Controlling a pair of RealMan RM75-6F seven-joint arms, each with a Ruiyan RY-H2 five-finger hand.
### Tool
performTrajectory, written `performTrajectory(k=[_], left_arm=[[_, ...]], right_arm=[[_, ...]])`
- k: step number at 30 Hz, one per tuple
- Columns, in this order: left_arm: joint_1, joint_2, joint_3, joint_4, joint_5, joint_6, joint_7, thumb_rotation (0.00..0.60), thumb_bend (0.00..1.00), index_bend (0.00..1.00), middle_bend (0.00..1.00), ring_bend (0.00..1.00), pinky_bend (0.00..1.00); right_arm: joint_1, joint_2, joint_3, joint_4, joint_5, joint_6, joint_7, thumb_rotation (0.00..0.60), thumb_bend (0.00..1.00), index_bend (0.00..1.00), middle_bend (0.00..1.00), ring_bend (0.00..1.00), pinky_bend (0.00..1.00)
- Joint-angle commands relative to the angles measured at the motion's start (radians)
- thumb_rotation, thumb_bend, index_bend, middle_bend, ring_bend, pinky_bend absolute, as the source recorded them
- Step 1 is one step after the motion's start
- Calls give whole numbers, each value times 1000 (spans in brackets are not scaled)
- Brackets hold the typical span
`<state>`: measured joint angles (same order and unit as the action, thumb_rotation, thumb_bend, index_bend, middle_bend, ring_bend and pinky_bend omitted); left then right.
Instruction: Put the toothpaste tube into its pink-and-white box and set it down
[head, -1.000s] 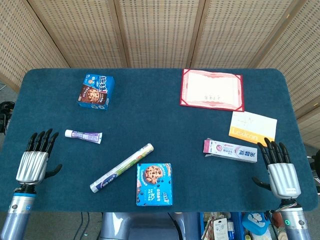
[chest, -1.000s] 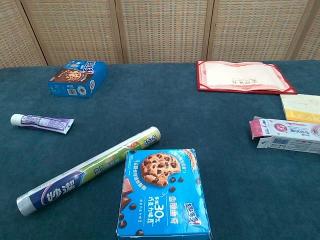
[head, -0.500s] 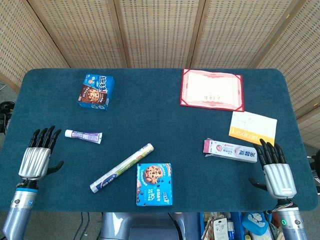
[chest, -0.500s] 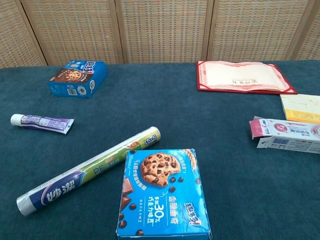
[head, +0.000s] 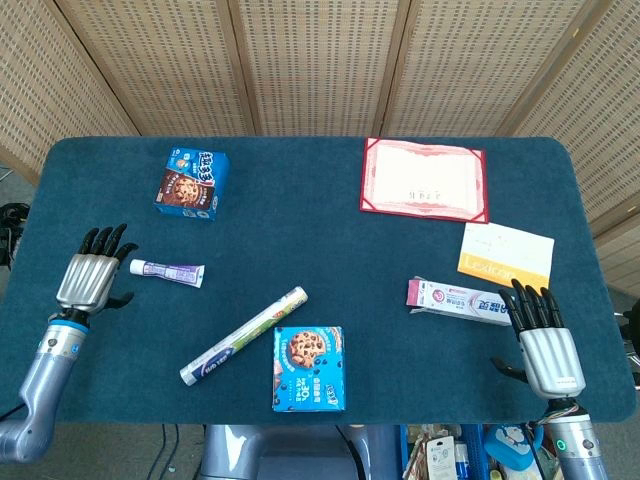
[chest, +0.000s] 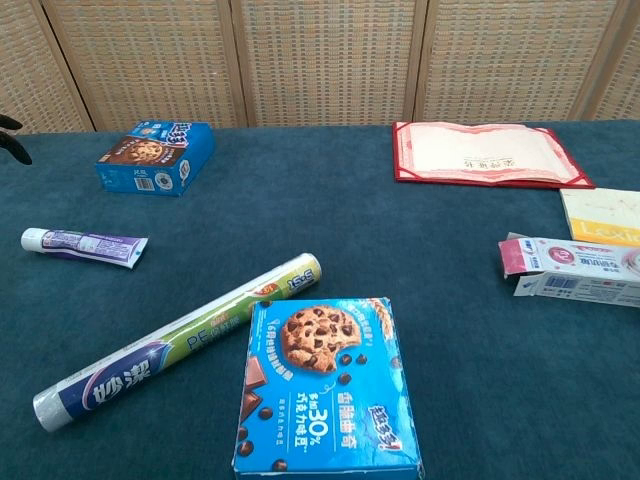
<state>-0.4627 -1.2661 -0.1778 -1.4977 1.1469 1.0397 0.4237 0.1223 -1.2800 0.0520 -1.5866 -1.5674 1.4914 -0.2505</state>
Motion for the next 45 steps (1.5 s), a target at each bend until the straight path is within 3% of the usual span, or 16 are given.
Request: performTrajectory(k=[1,13,20,45], left_arm=[[-35,0,-16,45,-38,-39,19,600,239,236,25,0,43],[-113,-69,-22,187,-168,-153,58,600,241,325,109,30,108],[-140,-113,-11,249,-192,-176,75,600,242,343,126,41,115],[-229,-209,25,341,-309,-239,194,600,242,369,146,54,130]], right_arm=[[1,-1,1,1,0,-1,0,600,87,10,0,0,0],[1,-8,4,7,2,3,0,600,86,10,0,0,0],[1,-8,6,8,3,5,6,600,87,10,0,0,0],[-4,-3,17,18,16,15,33,600,87,10,0,0,0]])
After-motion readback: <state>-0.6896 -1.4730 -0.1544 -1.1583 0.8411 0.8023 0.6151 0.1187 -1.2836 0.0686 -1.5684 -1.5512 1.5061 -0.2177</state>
